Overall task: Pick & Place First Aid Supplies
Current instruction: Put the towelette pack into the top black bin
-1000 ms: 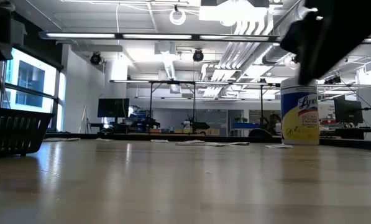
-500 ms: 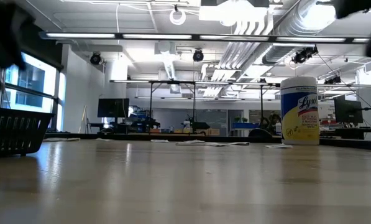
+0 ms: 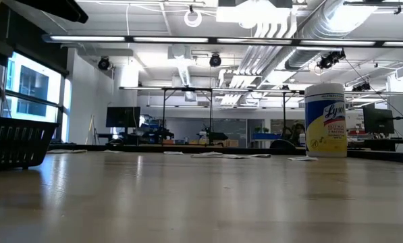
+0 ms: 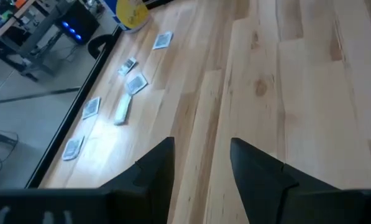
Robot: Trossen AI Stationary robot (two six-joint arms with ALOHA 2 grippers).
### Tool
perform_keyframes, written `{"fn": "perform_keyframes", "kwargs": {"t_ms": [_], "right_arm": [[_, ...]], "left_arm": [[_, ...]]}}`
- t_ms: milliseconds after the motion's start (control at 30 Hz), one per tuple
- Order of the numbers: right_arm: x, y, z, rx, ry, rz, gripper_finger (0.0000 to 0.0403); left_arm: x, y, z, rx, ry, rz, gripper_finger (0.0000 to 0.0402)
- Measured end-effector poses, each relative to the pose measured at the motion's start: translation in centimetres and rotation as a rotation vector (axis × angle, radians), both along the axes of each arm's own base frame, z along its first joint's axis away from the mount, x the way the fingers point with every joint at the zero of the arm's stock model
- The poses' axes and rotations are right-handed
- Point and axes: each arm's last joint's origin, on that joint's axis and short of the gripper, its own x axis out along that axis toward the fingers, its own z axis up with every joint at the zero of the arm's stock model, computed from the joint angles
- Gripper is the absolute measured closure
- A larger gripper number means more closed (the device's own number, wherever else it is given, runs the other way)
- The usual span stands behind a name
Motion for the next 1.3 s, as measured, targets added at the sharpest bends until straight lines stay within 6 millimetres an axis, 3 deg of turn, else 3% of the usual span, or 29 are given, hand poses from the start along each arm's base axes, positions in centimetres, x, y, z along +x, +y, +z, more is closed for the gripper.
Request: {"fn": "perform_keyframes", "kwargs": {"t_ms": [233,433,800,967,1133,1300], "right_arm": [[-0.1,-1.0,-1.9,0.026,-0.045,-0.029,0.0293],[2.1,-2.6,-1.6,-0.067,-0.174,0.017,0.0293],[6.9,-9.1,-1.5,-0.377,-0.339,0.152,0.0293],[7.9,-11.6,-0.4,-0.442,-0.357,0.209,0.0293],[8.2,-11.3,1.1,-0.415,-0.423,0.257,0.0293],[7.9,-9.9,0.8,-0.367,-0.463,0.562,0.0293]], "left_arm": [[0.0,0.0,0.0,-0.005,0.006,-0.003,0.025],[0.0,0.0,0.0,-0.005,0.006,-0.003,0.025],[0.0,0.0,-0.1,-0.013,0.014,-0.007,0.025],[0.0,0.0,-0.1,-0.014,0.013,-0.006,0.025],[0.0,0.0,-0.1,-0.032,0.004,0.005,0.025],[0.0,0.0,-0.1,-0.033,0.003,0.006,0.025]]}}
